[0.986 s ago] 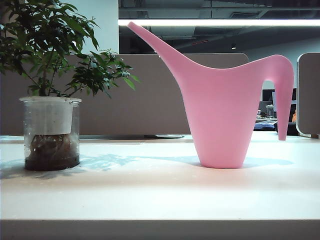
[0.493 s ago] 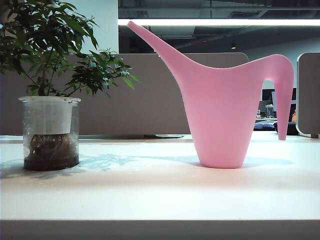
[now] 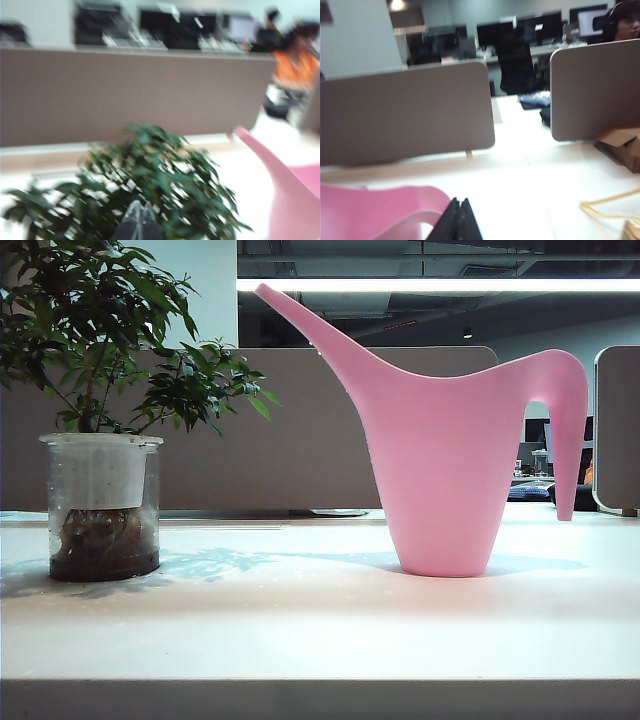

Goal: Pick up the watering can from the table, water the potted plant, and put the can back.

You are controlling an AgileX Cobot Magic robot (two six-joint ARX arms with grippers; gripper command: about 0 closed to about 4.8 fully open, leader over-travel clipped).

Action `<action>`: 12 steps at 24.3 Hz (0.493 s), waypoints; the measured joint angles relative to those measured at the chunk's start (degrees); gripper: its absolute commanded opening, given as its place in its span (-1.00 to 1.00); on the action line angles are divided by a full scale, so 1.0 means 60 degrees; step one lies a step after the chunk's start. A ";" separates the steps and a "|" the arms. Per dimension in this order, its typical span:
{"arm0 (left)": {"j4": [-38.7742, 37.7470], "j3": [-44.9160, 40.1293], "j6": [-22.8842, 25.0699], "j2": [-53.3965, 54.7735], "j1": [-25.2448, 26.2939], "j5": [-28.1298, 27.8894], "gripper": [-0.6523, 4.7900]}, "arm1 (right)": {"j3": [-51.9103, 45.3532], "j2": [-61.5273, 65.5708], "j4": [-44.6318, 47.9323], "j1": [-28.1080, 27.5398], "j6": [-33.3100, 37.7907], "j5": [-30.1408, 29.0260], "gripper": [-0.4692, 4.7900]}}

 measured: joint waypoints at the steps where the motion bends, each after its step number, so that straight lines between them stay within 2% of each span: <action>1: -0.0408 0.0313 0.0004 0.0215 -0.0127 0.0076 -0.78 | 0.0233 0.0226 -0.0178 0.0000 -0.0084 -0.0011 -0.84; 5: -0.2095 0.1388 0.0069 0.0634 -0.0831 0.0233 -0.78 | 0.1796 0.1519 -0.1825 0.0058 -0.0197 -0.0310 -0.84; 6: -0.2488 0.1810 0.0069 0.0765 -0.1009 0.0299 -0.78 | 0.1996 0.1727 -0.2080 0.0342 -0.0346 -0.0182 -0.84; 10: -0.3555 0.2470 0.0073 0.1151 -0.1395 0.0597 -0.77 | 0.2335 0.2284 -0.2674 0.0612 -0.0856 0.0011 -0.84; 12: -0.4273 0.2758 0.0131 0.1293 -0.1654 0.0594 -0.77 | 0.2397 0.2798 -0.3457 0.0816 -0.0907 0.0062 -0.84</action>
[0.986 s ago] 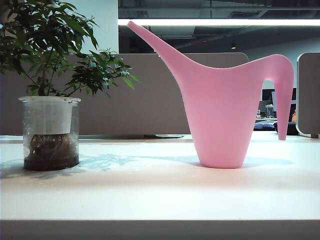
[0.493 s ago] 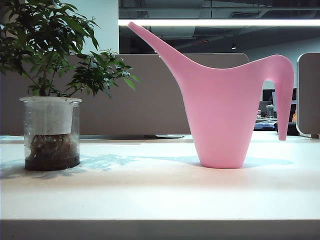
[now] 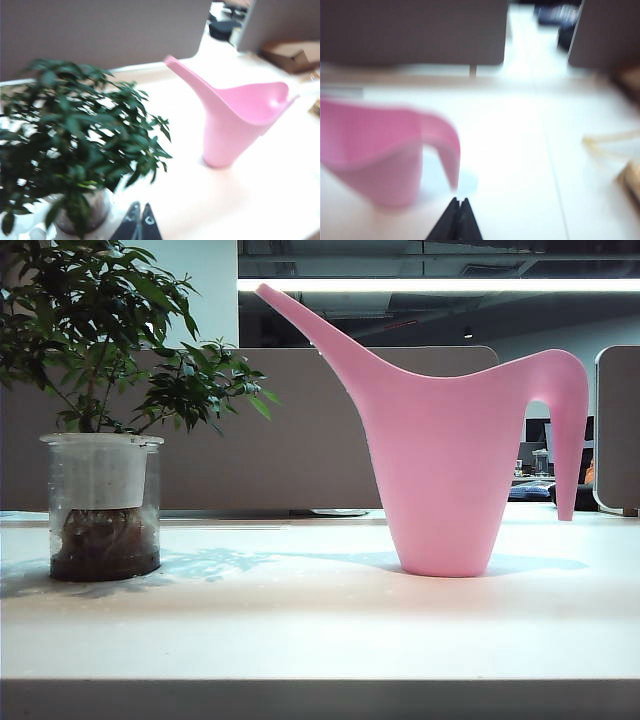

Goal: Pick up the watering can from the table, water the potted plant, and put the can back.

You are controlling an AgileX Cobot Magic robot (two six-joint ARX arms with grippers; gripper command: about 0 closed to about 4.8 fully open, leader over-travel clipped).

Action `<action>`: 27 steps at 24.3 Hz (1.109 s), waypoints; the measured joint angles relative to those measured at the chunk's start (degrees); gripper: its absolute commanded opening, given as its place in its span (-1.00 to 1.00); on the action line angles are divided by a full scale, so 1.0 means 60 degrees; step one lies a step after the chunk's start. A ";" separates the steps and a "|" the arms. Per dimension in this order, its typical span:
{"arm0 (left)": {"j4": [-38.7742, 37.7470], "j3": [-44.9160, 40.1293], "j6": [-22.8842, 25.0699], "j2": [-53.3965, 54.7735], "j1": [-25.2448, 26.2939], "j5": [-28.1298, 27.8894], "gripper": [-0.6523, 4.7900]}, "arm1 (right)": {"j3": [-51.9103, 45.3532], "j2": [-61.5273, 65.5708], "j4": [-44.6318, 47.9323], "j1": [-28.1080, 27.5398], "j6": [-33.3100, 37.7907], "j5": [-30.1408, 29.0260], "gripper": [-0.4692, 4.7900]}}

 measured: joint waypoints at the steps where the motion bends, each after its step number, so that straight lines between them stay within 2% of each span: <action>1: -0.0109 0.0044 0.0062 0.0018 -0.0073 0.0007 -0.78 | 0.0000 0.0117 -0.0182 0.0033 -0.0004 0.0000 -0.84; 5: -0.0470 0.0051 0.0313 -0.0011 -0.0131 0.0018 -0.78 | -0.0004 0.0608 -0.0696 0.0291 -0.0015 0.0069 -0.84; 11: -0.0568 0.0091 0.0539 0.0408 -0.1042 -0.1045 -0.78 | 0.0036 0.1268 -0.0546 0.0361 -0.0029 -0.0204 -0.80; 12: -0.0565 0.0095 0.0539 0.0474 -0.1162 -0.1056 -0.78 | 0.0036 0.1297 -0.0514 0.0364 -0.0029 -0.0299 -0.71; 17: -0.0514 0.0095 0.0546 0.0816 -0.1479 -0.1162 -0.78 | 0.0036 0.1643 0.0051 0.0368 -0.0040 -0.0466 0.29; 21: 0.0022 0.0098 0.0685 0.0801 -0.1676 -0.1264 -0.78 | -0.0029 0.2320 0.0204 0.0372 -0.0033 -0.0535 0.58; 25: 0.0280 0.0106 0.0747 0.0805 -0.1705 -0.1300 -0.78 | -0.0517 0.2922 0.0922 0.0379 -0.0029 -0.0557 0.65; 27: 0.0310 0.0106 0.0790 0.0805 -0.1785 -0.1304 -0.78 | -0.1155 0.3424 0.1814 0.0379 -0.0033 -0.0539 0.91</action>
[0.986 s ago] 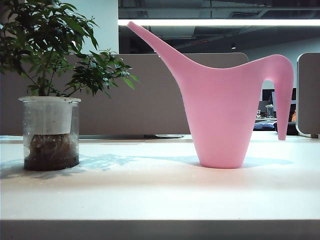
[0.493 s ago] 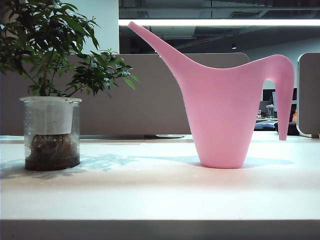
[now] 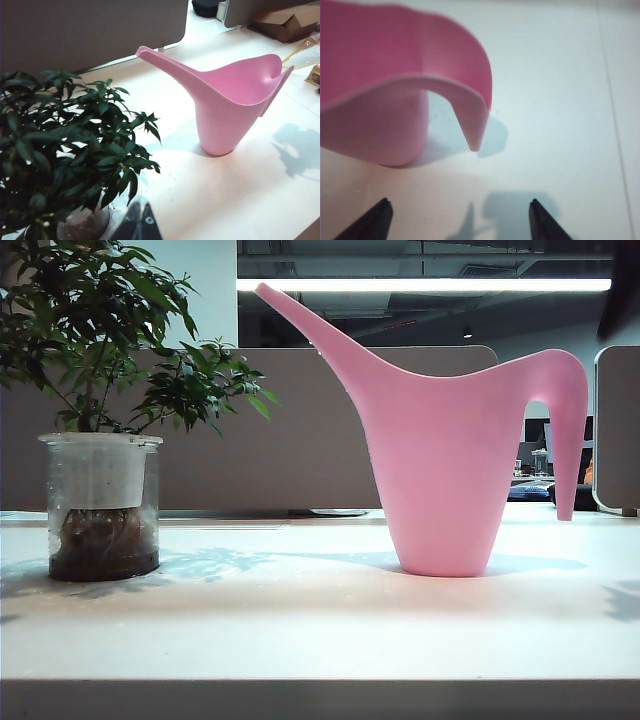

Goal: Pick up the watering can from the table, water the potted plant, and put the can back.

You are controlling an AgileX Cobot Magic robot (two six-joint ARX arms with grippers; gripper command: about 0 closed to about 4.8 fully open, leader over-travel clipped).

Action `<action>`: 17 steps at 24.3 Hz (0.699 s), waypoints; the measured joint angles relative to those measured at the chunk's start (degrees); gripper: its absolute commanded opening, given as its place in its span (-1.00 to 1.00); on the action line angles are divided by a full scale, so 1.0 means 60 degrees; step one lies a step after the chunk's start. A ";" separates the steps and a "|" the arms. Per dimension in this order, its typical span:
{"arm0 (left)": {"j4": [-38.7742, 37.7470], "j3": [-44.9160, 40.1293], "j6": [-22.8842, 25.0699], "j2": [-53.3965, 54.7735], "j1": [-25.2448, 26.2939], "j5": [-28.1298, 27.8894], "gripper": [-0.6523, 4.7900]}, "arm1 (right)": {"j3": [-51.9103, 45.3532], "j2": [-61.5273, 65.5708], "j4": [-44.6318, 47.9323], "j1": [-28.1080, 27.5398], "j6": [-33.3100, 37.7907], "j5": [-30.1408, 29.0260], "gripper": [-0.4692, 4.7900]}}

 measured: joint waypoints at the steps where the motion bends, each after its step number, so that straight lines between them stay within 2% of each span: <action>1: 0.0018 0.0000 0.0047 0.0000 -0.0004 0.0000 -0.78 | -0.0226 0.0182 0.0251 -0.0004 -0.0007 0.0004 1.00; 3: 0.0080 0.0000 0.0138 0.0004 0.0000 0.0000 -0.78 | -0.0740 0.0572 0.0765 -0.0004 0.0015 -0.0018 1.00; 6: 0.0117 0.0000 0.0157 0.0004 0.0000 -0.0025 -0.78 | -0.1413 0.1326 0.2433 0.0000 0.0357 0.0004 1.00; 14: 0.0204 0.0000 0.0160 0.0004 0.0000 -0.0324 -0.78 | -0.1504 0.2703 0.5187 -0.0004 0.0470 0.0015 1.00; 17: 0.0364 0.0000 0.0164 0.0018 0.0000 -0.0426 -0.78 | -0.1508 0.3847 0.6506 -0.0004 0.0470 0.0022 1.00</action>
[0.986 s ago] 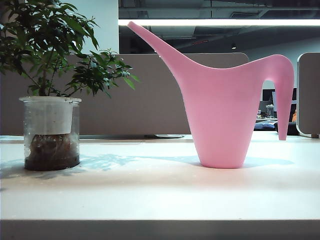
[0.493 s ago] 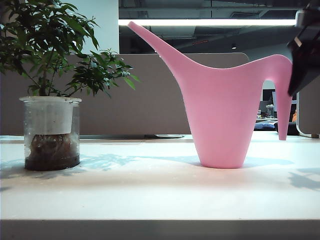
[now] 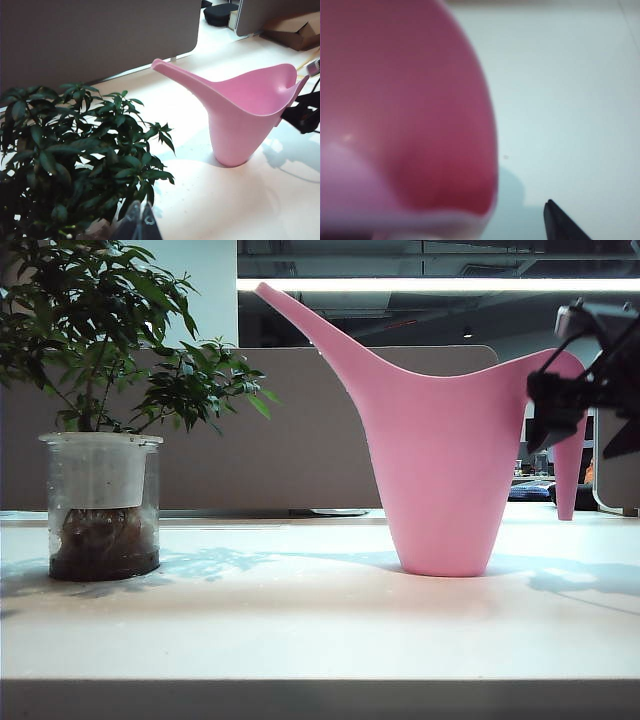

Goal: Pick up the watering can from the table, water the potted plant, and put the can back.

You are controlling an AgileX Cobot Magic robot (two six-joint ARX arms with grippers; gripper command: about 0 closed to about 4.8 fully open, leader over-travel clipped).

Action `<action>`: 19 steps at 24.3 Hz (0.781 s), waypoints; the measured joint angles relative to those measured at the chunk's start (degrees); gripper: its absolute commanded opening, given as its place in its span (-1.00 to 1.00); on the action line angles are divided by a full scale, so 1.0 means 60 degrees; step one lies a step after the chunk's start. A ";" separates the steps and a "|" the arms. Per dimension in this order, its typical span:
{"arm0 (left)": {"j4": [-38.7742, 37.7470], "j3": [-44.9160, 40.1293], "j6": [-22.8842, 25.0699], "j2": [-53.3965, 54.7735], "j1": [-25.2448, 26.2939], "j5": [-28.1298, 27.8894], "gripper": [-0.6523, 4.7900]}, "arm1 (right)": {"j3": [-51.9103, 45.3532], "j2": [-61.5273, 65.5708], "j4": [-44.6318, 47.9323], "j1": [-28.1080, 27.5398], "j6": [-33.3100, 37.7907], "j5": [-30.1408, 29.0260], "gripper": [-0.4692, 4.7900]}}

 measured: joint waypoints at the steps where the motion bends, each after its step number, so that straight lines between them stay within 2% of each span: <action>1: 0.0025 0.0000 0.0000 0.0000 0.0000 0.0000 -0.78 | 0.0000 0.0175 0.0193 0.0000 0.0000 0.0000 1.00; 2: 0.0036 0.0000 0.0000 0.0000 0.0000 0.0000 -0.78 | 0.0004 0.0408 0.0459 0.0000 0.0018 -0.0007 0.97; 3: 0.0036 0.0000 0.0007 0.0000 0.0000 0.0000 -0.78 | 0.0025 0.0576 0.0601 0.0000 0.0015 0.0004 0.81; 4: 0.0036 0.0000 0.0036 0.0000 0.0000 0.0000 -0.78 | 0.0025 0.0736 0.0721 0.0000 0.0022 0.0033 0.52; 5: 0.0040 0.0000 0.0186 0.0000 0.0000 -0.0004 -0.78 | 0.0015 0.0889 0.0729 0.0000 0.0036 0.0066 0.46; 11: 0.0047 0.0000 0.0390 0.0000 0.0000 -0.0007 -0.78 | 0.0015 0.0933 0.1217 -0.0022 0.0007 0.0692 0.46; 14: 0.0047 0.0000 0.0393 0.0000 0.0004 -0.0011 -0.78 | 0.0015 0.0929 0.1781 -0.0087 -0.0455 0.0714 0.46; 17: 0.0044 0.0000 0.0393 0.0000 0.0000 -0.0007 -0.78 | 0.0018 0.0933 0.2124 -0.0281 -0.0889 0.0025 0.48; 19: 0.0047 0.0000 0.0393 0.0000 0.0004 -0.0011 -0.78 | 0.0018 0.0951 0.2346 -0.0470 -0.0998 -0.0492 0.64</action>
